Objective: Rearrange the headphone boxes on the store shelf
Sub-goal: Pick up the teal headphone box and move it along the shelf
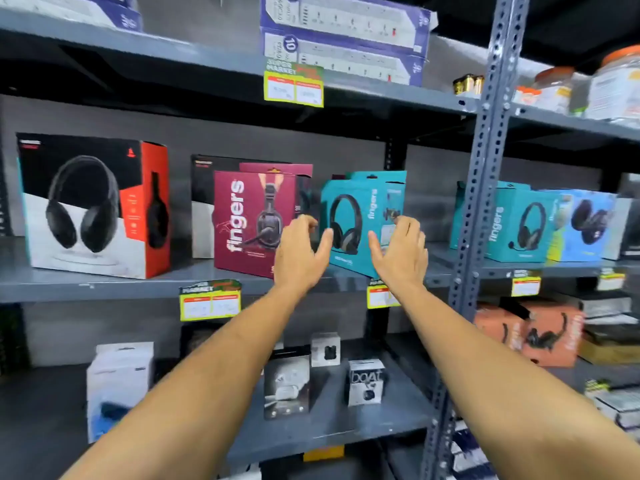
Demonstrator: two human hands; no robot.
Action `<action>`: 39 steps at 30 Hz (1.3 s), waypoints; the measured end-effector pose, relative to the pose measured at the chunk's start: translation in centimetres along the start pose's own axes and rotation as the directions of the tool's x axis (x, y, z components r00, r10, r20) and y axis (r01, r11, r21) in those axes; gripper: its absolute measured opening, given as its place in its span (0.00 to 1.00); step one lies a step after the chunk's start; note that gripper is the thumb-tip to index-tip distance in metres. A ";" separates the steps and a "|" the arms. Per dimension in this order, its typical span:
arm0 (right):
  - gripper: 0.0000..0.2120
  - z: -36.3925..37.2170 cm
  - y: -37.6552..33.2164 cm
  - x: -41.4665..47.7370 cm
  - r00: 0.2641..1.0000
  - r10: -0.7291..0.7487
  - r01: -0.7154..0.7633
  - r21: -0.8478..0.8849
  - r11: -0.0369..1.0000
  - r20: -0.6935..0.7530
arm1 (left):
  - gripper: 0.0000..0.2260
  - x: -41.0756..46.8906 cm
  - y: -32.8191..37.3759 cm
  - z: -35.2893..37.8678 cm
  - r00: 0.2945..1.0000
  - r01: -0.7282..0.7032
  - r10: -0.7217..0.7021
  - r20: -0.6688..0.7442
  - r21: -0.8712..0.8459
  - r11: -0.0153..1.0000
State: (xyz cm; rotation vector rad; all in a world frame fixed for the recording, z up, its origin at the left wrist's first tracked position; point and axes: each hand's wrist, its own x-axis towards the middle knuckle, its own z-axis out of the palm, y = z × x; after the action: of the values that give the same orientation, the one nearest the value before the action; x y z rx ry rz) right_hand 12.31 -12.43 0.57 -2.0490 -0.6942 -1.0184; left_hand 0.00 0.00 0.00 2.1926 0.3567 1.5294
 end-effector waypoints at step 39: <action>0.15 -4.0 7.1 8.5 1.000 -0.027 0.030 0.570 0.821 -0.014 | 0.31 6.6 7.3 4.0 0.973 0.151 -0.071 -0.221 0.373 0.915</action>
State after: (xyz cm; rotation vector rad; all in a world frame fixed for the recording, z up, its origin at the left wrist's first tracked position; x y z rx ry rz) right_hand 20.28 -18.58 6.71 -1.5083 -0.9039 -0.7124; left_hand 5.76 -4.22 7.89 2.2533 0.9071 1.7422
